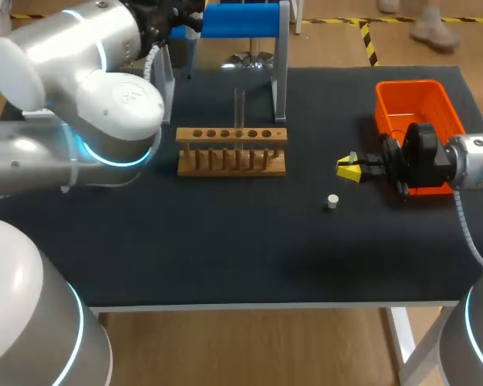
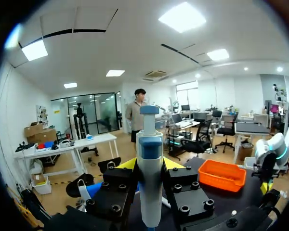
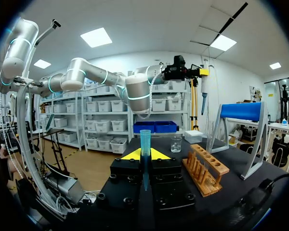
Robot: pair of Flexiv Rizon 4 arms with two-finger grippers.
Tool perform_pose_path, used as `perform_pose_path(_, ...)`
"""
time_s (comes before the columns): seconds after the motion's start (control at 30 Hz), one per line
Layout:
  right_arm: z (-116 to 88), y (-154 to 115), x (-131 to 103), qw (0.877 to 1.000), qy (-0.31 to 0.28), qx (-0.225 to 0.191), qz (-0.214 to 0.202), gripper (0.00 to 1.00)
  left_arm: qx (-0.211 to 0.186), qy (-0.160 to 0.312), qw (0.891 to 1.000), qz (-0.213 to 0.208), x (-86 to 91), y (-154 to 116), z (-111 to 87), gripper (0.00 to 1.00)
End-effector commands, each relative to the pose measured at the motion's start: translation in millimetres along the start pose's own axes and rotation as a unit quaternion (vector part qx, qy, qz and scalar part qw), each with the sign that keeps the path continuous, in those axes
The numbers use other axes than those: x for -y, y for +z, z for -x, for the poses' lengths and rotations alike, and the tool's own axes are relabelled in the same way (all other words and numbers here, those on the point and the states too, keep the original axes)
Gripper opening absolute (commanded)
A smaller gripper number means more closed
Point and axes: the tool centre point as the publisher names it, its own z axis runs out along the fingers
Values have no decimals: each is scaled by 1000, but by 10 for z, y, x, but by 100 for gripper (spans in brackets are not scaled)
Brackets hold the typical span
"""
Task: Invert the test tube, pick up the pipette, mount the tip to pipette, aspirate from beaker and dispense into the tube, eject the tip, return the pipette, and cap with the stopper.
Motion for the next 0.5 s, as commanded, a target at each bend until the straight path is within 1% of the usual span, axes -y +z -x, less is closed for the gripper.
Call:
perform_pose_path(0.03, -6, -1, 0, 1000, 0, 1, -1, 0, -108, -4, 994, -29, -13, -169, 2, 0)
perform_pose_path(0.13, -6, -1, 0, 1000, 0, 1, -1, 0, -133, -4, 991, -28, 18, -185, -95, 0)
perform_pose_path(0.27, -6, -1, 0, 1000, 0, 1, -1, 0, -168, -4, 985, -44, 111, -246, -246, 0)
perform_pose_path(0.3, -6, -1, 0, 1000, 0, 1, -1, 0, -195, -2, 980, -51, 139, -266, -312, 0)
perform_pose_path(0.33, -6, -1, 0, 1000, 0, 1, -1, 0, -211, 3, 976, -55, 147, -272, -351, 0)
perform_pose_path(0.5, -6, -1, 0, 1000, 0, 1, -1, 0, -211, 3, 976, -55, 147, -272, -351, 0)
